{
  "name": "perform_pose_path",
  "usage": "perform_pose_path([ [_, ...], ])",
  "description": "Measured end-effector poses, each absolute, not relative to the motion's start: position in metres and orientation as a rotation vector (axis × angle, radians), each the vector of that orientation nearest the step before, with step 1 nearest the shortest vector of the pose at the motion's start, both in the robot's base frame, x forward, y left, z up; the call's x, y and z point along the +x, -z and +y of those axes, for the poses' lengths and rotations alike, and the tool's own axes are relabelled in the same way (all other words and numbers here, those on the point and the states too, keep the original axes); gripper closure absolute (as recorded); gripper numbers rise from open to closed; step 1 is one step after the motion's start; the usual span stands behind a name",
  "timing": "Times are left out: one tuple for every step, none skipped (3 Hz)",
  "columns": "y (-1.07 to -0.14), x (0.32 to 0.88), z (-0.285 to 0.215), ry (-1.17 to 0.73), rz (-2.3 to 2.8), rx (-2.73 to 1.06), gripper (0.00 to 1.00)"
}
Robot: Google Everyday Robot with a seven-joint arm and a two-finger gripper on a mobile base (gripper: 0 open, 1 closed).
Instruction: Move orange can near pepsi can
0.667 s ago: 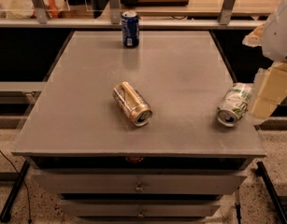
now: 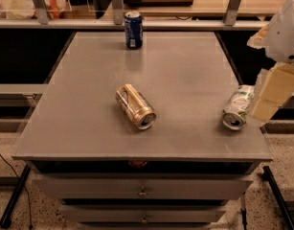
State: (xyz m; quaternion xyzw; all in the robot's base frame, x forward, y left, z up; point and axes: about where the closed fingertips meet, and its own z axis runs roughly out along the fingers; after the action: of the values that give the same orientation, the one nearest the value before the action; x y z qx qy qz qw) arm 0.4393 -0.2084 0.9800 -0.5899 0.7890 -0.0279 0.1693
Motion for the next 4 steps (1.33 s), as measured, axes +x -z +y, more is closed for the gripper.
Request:
perform_pose_path([
  [-0.970,0.450,-0.171,-0.027,2.288,-1.672,0.00],
  [-0.959,0.461,-0.126,-0.118,2.368,-1.631,0.00],
  [-0.962,0.463,-0.123,-0.122,2.403,-1.558,0.00],
  [-0.962,0.463,-0.123,-0.120,2.397,-1.560,0.00],
])
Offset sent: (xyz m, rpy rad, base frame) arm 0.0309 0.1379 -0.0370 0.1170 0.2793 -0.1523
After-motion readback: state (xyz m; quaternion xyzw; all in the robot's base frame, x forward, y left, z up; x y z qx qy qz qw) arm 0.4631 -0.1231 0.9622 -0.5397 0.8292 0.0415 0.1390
